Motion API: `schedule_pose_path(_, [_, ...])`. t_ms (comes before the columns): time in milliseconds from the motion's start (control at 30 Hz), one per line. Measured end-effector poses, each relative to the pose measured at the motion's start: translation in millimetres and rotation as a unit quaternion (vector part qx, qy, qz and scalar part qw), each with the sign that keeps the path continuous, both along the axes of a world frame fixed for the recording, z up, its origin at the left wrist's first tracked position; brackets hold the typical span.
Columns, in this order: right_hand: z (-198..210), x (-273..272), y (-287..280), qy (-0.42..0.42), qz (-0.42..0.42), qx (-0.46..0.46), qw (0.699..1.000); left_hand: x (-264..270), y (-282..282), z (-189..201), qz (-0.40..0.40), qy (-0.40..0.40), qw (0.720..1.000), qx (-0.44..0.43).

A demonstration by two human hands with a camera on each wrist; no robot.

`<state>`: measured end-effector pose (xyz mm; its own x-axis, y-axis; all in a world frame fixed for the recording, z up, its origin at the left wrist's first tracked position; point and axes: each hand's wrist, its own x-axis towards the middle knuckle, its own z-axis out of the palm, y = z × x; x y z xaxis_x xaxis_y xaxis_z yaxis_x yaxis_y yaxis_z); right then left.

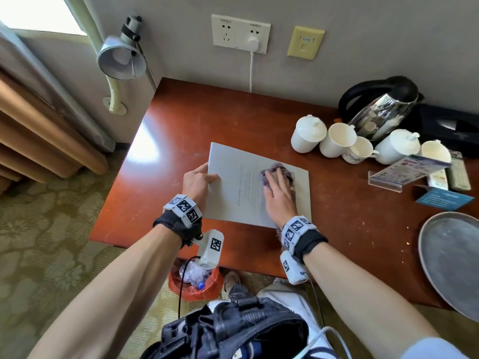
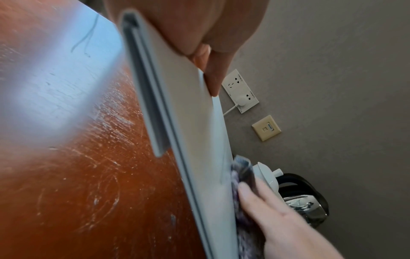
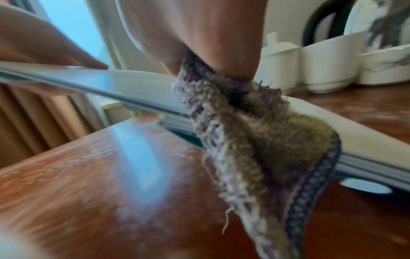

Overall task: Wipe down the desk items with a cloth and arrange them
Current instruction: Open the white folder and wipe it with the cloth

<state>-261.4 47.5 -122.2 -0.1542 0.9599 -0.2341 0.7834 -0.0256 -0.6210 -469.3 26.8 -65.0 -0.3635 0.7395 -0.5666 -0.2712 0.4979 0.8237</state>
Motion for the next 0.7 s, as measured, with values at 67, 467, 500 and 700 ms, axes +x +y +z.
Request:
schedule_pose_path(67, [6, -21, -8, -0.004, 0.043, 0.032, 0.999, 1, 0, 1, 0.006, 0.010, 1.000, -0.004])
schedule_pose_path(467, [3, 22, -10, 0.013, 0.020, 0.015, 1.000, -4, -1, 2, -0.002, 0.053, 0.998, -0.024])
schedule_pose_path(500, [5, 28, -8, 0.008, 0.008, 0.003, 1.000, -5, 2, 5, -0.005, 0.060, 0.998, -0.023])
schedule_pose_path(700, [35, 38, 7, 0.069, -0.071, -0.013, 0.995, -6, 31, 41, -0.090, 0.167, 0.982, 0.010])
